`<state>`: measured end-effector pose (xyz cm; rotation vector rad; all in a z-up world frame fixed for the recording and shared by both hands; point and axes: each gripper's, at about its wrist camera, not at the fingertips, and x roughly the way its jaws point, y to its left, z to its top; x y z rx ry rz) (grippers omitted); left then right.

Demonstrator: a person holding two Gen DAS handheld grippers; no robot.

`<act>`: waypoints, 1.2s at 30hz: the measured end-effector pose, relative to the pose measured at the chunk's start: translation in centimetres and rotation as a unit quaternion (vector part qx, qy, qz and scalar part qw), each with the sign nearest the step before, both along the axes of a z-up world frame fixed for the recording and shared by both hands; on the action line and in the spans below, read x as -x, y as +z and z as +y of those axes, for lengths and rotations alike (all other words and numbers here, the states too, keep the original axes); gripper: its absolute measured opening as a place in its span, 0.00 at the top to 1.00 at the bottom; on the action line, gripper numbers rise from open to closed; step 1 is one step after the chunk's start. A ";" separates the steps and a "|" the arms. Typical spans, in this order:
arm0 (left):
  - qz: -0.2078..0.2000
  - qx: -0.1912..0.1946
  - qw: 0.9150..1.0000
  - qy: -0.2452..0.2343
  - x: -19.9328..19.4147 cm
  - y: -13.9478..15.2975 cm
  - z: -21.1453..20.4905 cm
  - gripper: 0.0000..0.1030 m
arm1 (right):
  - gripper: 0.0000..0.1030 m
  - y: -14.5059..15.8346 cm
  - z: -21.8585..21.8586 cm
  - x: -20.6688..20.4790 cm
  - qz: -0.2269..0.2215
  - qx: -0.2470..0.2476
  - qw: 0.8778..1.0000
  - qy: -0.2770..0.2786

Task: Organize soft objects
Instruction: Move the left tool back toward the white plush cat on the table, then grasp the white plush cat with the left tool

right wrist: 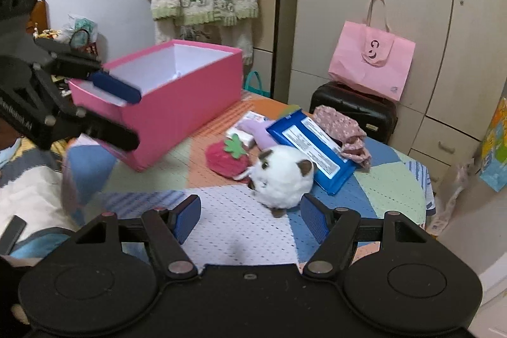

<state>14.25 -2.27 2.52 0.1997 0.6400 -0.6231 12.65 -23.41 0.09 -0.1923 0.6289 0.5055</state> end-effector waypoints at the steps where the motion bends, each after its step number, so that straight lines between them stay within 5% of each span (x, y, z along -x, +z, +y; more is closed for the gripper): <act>1: -0.011 0.002 1.000 0.001 -0.3 -0.3 -0.5 0.24 | 0.28 -0.6 0.0 -0.3 -0.007 0.000 1.000 -0.001; 9: -0.002 0.019 0.999 -0.029 -3.2 -2.8 -3.9 0.25 | 0.28 -4.3 0.1 -3.2 -0.038 0.010 0.999 -0.015; 21: 0.037 0.049 0.998 -0.015 -7.5 -6.1 -6.6 0.26 | 0.28 -8.4 -0.6 -6.3 -0.039 -0.089 0.994 -0.054; 26: 0.043 0.044 0.998 -0.010 -8.9 -6.8 -7.6 0.35 | 0.28 -8.5 -1.0 -7.7 -0.003 -0.130 0.989 -0.065; 36: 0.069 0.059 0.996 0.003 -10.0 -7.6 -7.9 0.40 | 0.26 -8.3 0.7 -9.6 0.004 -0.083 0.994 -0.069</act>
